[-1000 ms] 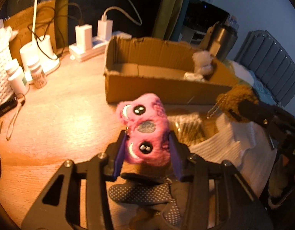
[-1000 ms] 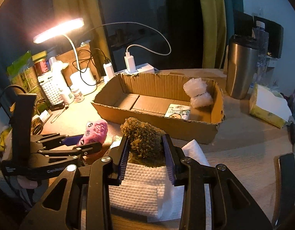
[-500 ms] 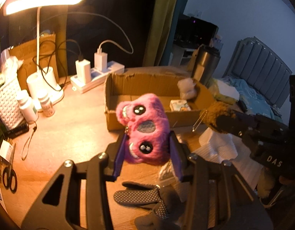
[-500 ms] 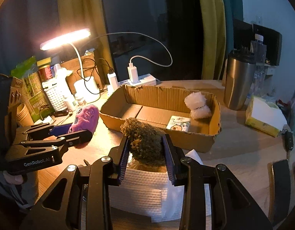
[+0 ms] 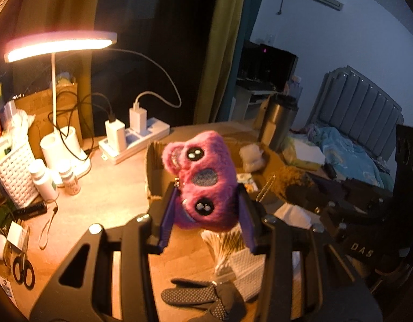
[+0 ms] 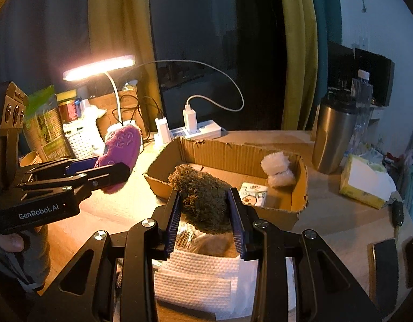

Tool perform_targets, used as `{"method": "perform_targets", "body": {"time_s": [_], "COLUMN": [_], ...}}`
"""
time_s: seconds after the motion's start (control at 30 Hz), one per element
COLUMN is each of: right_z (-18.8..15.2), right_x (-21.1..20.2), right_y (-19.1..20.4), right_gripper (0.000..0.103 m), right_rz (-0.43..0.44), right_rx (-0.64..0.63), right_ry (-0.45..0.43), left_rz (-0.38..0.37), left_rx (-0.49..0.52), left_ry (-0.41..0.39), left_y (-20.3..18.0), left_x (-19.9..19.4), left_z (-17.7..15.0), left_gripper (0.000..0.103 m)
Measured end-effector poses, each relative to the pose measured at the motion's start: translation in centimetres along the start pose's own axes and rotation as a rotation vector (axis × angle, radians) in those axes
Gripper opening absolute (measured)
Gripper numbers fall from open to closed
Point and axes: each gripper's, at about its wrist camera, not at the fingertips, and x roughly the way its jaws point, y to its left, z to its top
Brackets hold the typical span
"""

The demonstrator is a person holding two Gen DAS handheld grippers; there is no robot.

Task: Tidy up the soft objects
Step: 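Carry the plush toy into the box with the left gripper while the right drops the sponge in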

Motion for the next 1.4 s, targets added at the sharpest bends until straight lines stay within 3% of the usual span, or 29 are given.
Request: {"method": "perform_targets", "body": {"time_s": [0.47,0.73,1.4], "right_z": [3.3,4.8,4.4], "right_x": [-0.3,0.6,8.0], "right_y": [-0.2,-0.6,-2.4], "right_gripper": [0.036,0.036,0.036], "right_rz": [-0.023,-0.023,-0.006], "right_rx": [-0.040,-0.048,0.002], "right_ry": [-0.067,-0.087,0.016], "left_rz": [-0.019,-0.010,0.024], "left_rx": [-0.004,-0.004,-0.038], "left_ry": [-0.079,-0.074,0.104], "left_y": [-0.2,0.1,3.1], "left_x": [0.0,1.1,10.1], "left_z": [4.1,5.0,2.6], "left_gripper": [0.043,0.043,0.043]}}
